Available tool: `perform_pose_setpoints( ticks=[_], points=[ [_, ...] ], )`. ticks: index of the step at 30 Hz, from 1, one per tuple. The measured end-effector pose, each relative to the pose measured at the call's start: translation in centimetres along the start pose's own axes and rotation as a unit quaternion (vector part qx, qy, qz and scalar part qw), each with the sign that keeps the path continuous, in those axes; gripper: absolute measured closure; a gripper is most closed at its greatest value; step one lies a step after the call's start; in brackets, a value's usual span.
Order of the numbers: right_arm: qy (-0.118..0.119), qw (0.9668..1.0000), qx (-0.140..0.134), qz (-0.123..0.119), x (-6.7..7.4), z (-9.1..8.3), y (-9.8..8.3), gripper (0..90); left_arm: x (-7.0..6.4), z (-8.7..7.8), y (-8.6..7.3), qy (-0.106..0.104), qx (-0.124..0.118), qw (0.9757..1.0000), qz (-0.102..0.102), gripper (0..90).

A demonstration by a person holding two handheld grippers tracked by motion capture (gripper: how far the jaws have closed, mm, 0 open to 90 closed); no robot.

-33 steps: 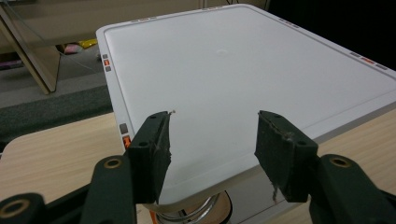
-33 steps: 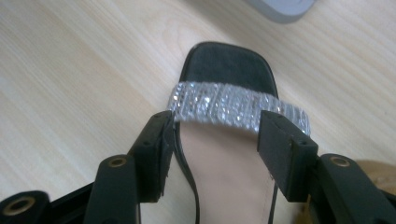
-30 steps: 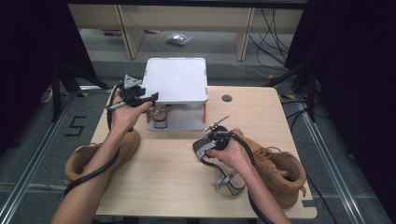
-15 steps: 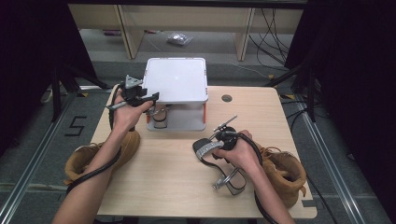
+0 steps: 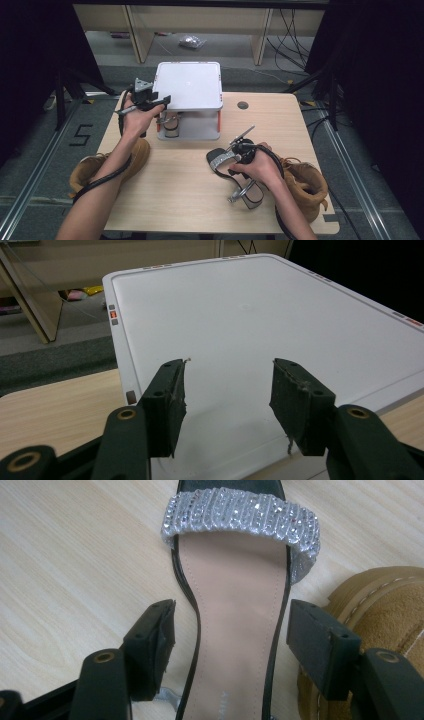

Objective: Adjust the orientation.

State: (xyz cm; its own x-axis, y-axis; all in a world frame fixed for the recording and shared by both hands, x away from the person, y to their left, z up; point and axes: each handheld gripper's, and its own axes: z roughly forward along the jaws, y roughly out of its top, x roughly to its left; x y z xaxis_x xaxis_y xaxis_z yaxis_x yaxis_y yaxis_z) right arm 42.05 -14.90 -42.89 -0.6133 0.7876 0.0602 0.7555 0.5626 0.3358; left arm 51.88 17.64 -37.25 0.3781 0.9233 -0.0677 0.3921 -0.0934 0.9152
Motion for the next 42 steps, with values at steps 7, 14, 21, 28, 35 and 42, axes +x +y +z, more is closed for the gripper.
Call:
perform_pose_setpoints(
  ticks=[7, 14, 21, 28, 35, 42],
  points=[
    [0.004, 0.9998, 0.01, 0.015, -0.1, -0.2, -0.1, 33.6, 0.2, 0.7, -0.1, 0.005, 0.006, 1.0, -0.002, 47.0],
    [0.004, 0.9998, 0.02, -0.002, 0.1, 0.3, -0.4, 30.8, 0.0, 1.3, -0.3, -0.003, 0.007, 1.0, 0.003, 47.5],
    [0.005, 0.9984, 0.055, 0.003, 0.2, 1.3, -0.5, 28.7, -0.2, 1.6, -0.3, -0.004, 0.01, 0.9999, 0.003, 50.0],
    [0.003, 0.9971, 0.076, -0.008, 0.2, 2.2, -0.5, 27.9, -0.3, 1.9, -0.3, -0.004, 0.006, 1.0, 0.004, 57.0],
    [-0.003, 0.9965, 0.083, -0.01, 0.1, 2.9, -0.5, 27.5, -0.4, 2.0, -0.3, 0.0, 0.003, 1.0, 0.002, 65.5],
    [-0.007, 0.9962, 0.086, -0.006, 0.0, 3.2, -0.4, 27.6, -0.4, 1.9, -0.5, 0.013, 0.005, 0.9999, -0.002, 71.8]
  ],
)
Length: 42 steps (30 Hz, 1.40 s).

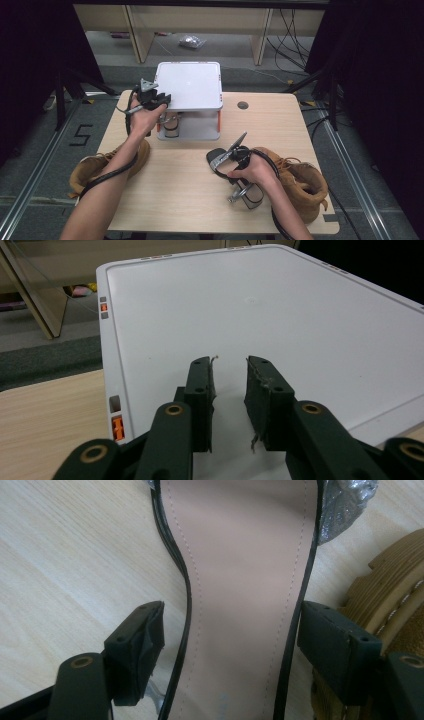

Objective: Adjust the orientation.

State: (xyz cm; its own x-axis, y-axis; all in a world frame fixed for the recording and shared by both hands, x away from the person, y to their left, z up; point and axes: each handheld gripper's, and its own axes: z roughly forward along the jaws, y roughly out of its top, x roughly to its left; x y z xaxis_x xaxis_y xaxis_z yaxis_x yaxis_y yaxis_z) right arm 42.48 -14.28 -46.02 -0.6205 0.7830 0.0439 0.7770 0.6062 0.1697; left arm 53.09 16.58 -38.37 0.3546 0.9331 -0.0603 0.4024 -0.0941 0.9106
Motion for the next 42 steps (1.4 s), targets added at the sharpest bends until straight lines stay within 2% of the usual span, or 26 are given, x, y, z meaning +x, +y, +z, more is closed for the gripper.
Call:
perform_pose_setpoints(
  ticks=[3, 4, 6, 9, 15, 16, 17, 19, 21, 25, 32, 34, 35, 38, 41, 42],
  points=[
    [0.0, 1.0, 0.008, 0.002, -0.1, 0.2, 0.1, 27.7, -0.1, 0.0, -0.1, 0.0, -0.002, 1.0, -0.001, 74.2],
    [0.001, 1.0, 0.005, -0.005, -0.2, 0.3, 0.1, 27.8, -0.1, 0.0, -0.1, -0.001, -0.003, 1.0, -0.001, 75.3],
    [0.0, 1.0, 0.008, 0.004, 0.0, 0.5, 0.1, 27.9, -0.1, 0.0, -0.2, -0.002, -0.005, 1.0, -0.003, 77.5],
    [-0.005, 0.9999, 0.014, -0.001, 0.0, 0.8, 0.1, 27.9, -0.2, 0.0, -0.3, 0.001, -0.007, 1.0, -0.002, 81.4],
    [-0.011, 0.9997, 0.02, -0.009, 0.1, 1.0, 0.2, 29.5, -0.4, 0.0, -0.3, 0.0, -0.008, 0.9999, 0.007, 87.3],
    [-0.011, 0.9996, 0.027, -0.001, 0.2, 0.9, 0.3, 30.1, -0.4, 0.0, -0.3, 0.0, -0.008, 0.9999, 0.007, 87.8],
    [-0.012, 0.9995, 0.03, -0.004, 0.2, 1.0, 0.3, 31.0, -0.4, 0.1, -0.3, -0.001, -0.01, 0.9999, 0.007, 88.2],
    [-0.009, 0.9993, 0.036, -0.009, 0.2, 1.2, 0.3, 32.0, -0.4, 0.0, -0.3, -0.001, -0.006, 1.0, 0.008, 88.5],
    [-0.011, 0.9987, 0.05, 0.003, 0.5, 1.2, 0.3, 32.9, -0.4, 0.0, -0.3, -0.001, -0.007, 1.0, 0.007, 88.5],
    [-0.009, 0.9984, 0.056, -0.003, 0.3, 1.2, 0.5, 34.7, -0.4, 0.0, -0.3, -0.002, -0.006, 1.0, 0.006, 88.8],
    [-0.005, 0.9975, 0.071, 0.002, 0.3, 1.0, 0.8, 35.3, -0.4, 0.0, -0.2, -0.001, -0.005, 1.0, 0.006, 89.1],
    [-0.006, 0.9974, 0.071, -0.005, 0.2, 1.1, 0.9, 35.4, -0.4, 0.1, -0.2, -0.002, -0.005, 1.0, 0.006, 89.1],
    [-0.007, 0.9972, 0.074, 0.004, 0.3, 1.0, 0.9, 35.4, -0.4, 0.1, -0.2, -0.002, -0.005, 1.0, 0.007, 89.1],
    [-0.005, 0.997, 0.077, -0.004, 0.2, 1.1, 1.0, 35.5, -0.4, 0.1, -0.2, -0.002, -0.004, 1.0, 0.007, 89.1],
    [-0.006, 0.9963, 0.086, 0.0, 0.3, 1.2, 1.2, 35.6, -0.4, 0.1, -0.2, -0.003, -0.004, 1.0, 0.008, 89.1],
    [-0.006, 0.9964, 0.084, -0.009, 0.1, 1.3, 1.2, 35.6, -0.4, 0.1, -0.2, -0.003, -0.004, 1.0, 0.007, 89.1]
  ],
)
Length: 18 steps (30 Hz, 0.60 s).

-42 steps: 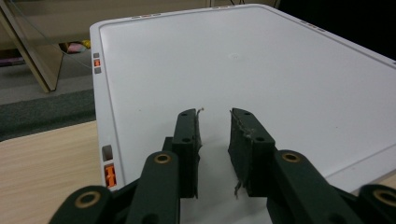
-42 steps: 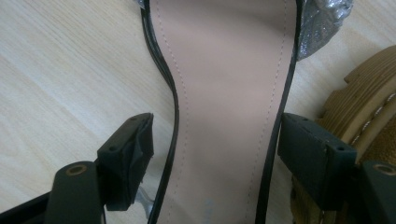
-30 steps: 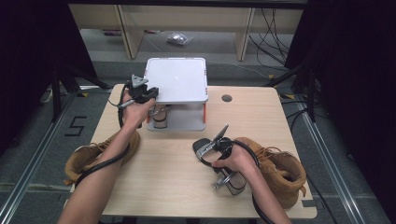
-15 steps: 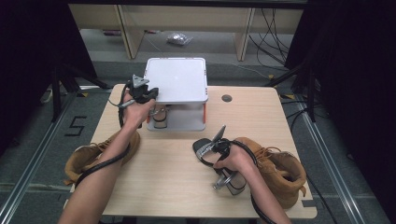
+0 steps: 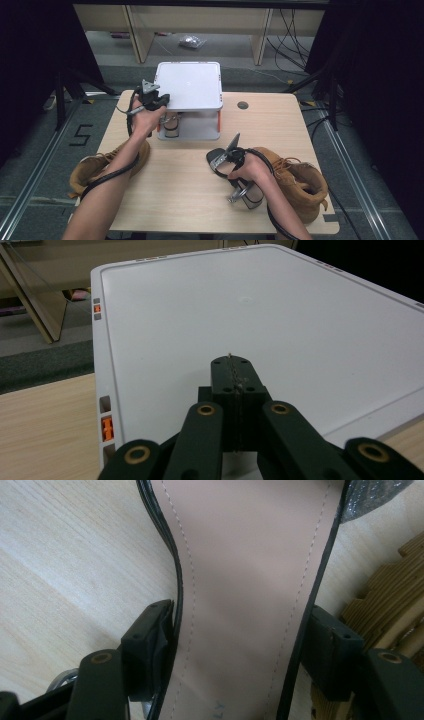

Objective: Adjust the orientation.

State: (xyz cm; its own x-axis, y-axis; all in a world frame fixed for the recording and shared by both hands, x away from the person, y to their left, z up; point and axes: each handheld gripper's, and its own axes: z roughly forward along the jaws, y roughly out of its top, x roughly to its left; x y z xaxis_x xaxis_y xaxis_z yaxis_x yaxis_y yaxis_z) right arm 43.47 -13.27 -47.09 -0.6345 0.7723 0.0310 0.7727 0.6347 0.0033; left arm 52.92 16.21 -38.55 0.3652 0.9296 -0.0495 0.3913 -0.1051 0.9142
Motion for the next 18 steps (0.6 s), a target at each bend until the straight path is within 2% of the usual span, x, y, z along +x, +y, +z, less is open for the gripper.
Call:
perform_pose_setpoints(
  ticks=[3, 6, 7, 13, 14, 15, 17, 18],
  points=[
    [0.0, 1.0, 0.002, 0.009, 0.13, 0.03, 0.03, 35.6, -0.02, 0.01, 0.0, 0.0, 0.0, 1.0, 0.0, 89.2],
    [0.003, 1.0, 0.005, -0.003, -0.11, 0.24, 0.17, 35.6, -0.01, 0.0, 0.03, 0.0, 0.002, 1.0, 0.001, 89.2],
    [0.002, 0.9999, 0.008, 0.008, 0.07, 0.32, 0.16, 35.7, 0.01, 0.0, 0.05, 0.0, 0.002, 1.0, 0.0, 89.2],
    [-0.003, 0.9998, 0.009, 0.017, 0.14, 0.53, 0.23, 37.8, -0.01, 0.02, 0.14, 0.0, 0.006, 1.0, 0.0, 89.3],
    [-0.01, 0.9998, 0.009, 0.016, 0.01, 0.57, 0.31, 38.5, -0.02, 0.01, 0.13, 0.0, 0.005, 1.0, 0.001, 89.3],
    [-0.014, 0.9992, 0.018, 0.032, 0.16, 0.56, 0.37, 38.7, -0.02, 0.01, 0.13, 0.0, 0.005, 1.0, 0.001, 89.2],
    [-0.02, 0.9992, 0.017, 0.031, 0.09, 0.65, 0.41, 39.1, 0.03, 0.0, 0.13, 0.0, 0.006, 1.0, 0.0, 89.3],
    [-0.022, 0.9994, 0.015, 0.021, -0.06, 0.7, 0.47, 39.3, 0.05, 0.0, 0.13, -0.001, 0.006, 1.0, -0.001, 89.3]
  ],
)
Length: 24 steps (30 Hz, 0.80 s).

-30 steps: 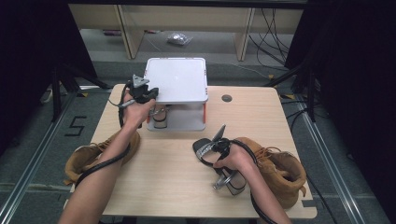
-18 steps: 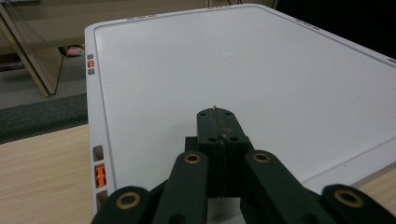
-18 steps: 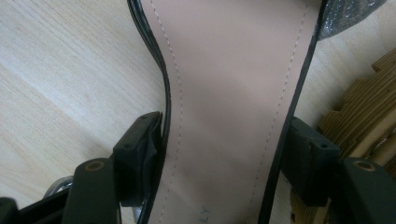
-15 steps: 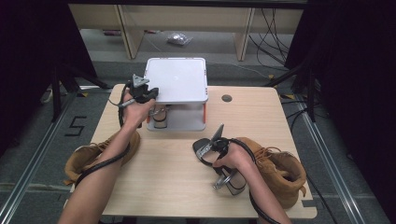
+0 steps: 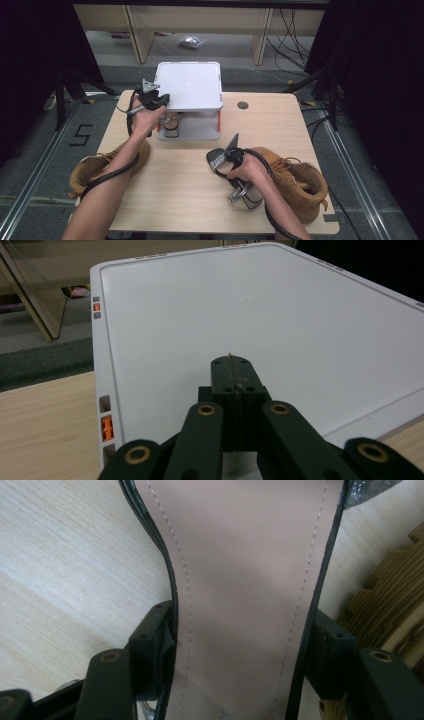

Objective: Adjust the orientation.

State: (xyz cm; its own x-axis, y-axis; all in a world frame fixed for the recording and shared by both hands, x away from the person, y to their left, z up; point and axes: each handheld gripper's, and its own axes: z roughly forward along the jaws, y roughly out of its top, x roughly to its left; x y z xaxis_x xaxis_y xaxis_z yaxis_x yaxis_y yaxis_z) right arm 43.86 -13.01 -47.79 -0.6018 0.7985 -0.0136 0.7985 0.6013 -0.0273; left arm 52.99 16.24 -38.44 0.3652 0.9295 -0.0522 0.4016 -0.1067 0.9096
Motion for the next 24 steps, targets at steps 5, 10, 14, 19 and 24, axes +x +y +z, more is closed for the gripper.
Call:
perform_pose_setpoints(
  ticks=[5, 10, 14, 19, 24],
  points=[
    [-0.001, 0.9999, -0.003, -0.013, -0.2, 0.0, 0.0, 40.6, 0.0, 0.0, 0.0, -0.001, 0.0, 1.0, 0.001, 89.3],
    [0.002, 0.9999, 0.006, 0.012, 0.0, -0.2, -0.1, 42.5, 0.0, 0.0, 0.0, -0.001, 0.0, 1.0, 0.001, 89.2],
    [-0.001, 0.9998, 0.0, 0.022, 0.1, -0.2, -0.2, 42.9, 0.1, 0.0, 0.0, -0.002, 0.0, 1.0, 0.001, 89.2],
    [0.002, 0.9998, -0.01, 0.019, 0.5, -0.4, -0.1, 43.2, 0.0, 0.0, 0.0, -0.002, 0.001, 1.0, 0.002, 89.3],
    [0.004, 0.9995, -0.026, 0.02, 0.8, -0.6, 0.0, 43.3, 0.1, 0.0, 0.0, -0.003, 0.0, 1.0, 0.001, 89.3]
  ],
)
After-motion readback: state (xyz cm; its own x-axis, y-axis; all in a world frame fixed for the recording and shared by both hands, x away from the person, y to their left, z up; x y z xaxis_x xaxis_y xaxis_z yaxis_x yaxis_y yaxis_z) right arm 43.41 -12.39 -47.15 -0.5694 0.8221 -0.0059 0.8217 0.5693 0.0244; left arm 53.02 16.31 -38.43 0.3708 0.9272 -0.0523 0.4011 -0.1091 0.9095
